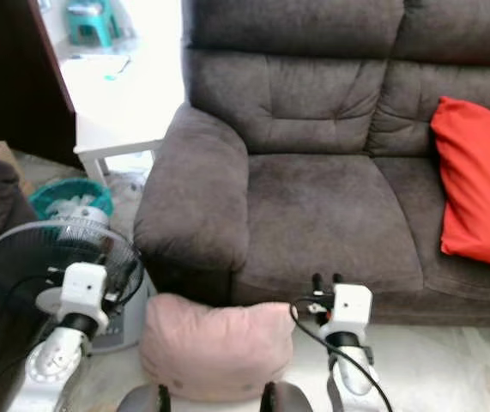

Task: Move the pillow to the sofa from floor

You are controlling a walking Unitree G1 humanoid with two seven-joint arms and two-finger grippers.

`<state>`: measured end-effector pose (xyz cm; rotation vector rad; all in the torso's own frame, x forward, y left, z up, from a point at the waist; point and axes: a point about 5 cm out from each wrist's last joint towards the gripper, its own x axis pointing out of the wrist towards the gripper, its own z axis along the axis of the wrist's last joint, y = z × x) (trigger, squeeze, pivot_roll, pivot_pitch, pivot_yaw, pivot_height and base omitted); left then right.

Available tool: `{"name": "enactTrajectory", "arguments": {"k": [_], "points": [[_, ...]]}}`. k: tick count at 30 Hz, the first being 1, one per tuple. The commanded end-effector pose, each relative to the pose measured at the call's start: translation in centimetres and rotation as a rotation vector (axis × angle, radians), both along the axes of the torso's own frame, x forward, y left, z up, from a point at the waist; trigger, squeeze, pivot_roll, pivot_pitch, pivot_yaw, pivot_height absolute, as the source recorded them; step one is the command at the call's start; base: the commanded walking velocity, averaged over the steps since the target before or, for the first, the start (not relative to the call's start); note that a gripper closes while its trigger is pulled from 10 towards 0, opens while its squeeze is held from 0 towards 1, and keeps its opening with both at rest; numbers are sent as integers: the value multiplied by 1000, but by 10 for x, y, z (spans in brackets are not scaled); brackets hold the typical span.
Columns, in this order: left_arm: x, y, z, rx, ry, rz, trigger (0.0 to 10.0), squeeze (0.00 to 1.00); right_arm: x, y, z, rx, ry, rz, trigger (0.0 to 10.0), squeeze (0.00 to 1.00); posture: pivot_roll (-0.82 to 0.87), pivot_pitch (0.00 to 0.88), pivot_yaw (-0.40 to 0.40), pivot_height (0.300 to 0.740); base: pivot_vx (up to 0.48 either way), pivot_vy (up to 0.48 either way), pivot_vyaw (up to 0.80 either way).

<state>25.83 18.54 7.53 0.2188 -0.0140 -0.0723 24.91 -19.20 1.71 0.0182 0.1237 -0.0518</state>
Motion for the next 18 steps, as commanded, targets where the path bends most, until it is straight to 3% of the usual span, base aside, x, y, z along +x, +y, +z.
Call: {"name": "enactTrajectory", "arguments": {"k": [1,8,18], "points": [[1,-6,3,-1,-10,-21,10000,0,-1,-6,-1,0,4,-20,10000,0,87,25,-33,615,307,0,0],[0,-6,3,3,-14,-20,10000,0,-1,-5,-2,1,8,-15,10000,0,88,30,-32,615,303,0,0],[-3,-2,-1,2,-9,19,10000,0,-1,-4,-3,-1,9,-1,10000,0,87,35,-32,615,0,0,0]]}}
